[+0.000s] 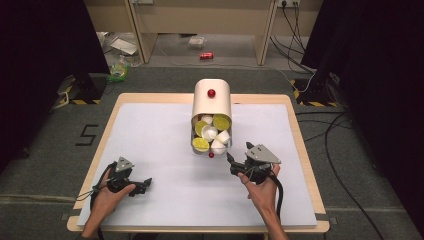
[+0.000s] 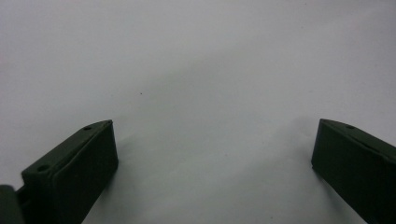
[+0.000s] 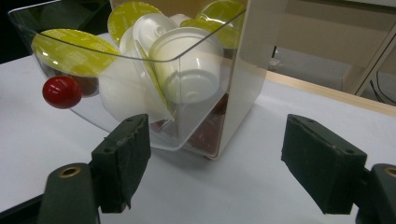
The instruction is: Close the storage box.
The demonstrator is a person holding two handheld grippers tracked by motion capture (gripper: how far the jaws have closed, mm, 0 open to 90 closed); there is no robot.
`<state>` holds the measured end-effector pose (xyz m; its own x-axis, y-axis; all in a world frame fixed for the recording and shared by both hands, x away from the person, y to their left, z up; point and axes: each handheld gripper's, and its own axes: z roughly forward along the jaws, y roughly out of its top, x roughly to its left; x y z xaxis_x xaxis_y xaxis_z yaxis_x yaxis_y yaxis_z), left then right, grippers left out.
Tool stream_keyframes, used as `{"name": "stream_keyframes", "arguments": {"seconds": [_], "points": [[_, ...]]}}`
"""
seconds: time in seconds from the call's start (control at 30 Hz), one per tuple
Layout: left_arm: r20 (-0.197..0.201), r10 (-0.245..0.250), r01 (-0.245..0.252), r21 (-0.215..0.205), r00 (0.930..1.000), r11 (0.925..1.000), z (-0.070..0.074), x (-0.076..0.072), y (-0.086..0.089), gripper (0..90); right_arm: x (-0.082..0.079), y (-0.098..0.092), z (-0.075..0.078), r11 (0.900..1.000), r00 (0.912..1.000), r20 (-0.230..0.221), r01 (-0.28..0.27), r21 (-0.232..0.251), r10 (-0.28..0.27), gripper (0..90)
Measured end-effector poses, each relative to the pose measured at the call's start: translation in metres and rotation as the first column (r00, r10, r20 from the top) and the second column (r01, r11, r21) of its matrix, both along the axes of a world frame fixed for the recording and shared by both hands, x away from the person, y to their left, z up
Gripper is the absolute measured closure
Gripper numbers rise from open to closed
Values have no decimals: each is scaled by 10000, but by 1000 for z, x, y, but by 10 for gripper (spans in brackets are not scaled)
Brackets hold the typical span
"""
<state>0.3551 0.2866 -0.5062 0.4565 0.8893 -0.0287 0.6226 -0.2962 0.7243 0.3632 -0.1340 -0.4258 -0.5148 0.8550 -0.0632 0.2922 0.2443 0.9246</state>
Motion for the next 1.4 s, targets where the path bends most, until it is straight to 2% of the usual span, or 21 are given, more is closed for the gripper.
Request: {"name": "stream_keyframes", "arguments": {"seconds": [1.4], "points": [[1, 6, -6, -3, 10000, 10000, 0, 0, 0, 0, 22, 5, 3, 9991, 9991, -221, 354, 243, -349, 209]]}}
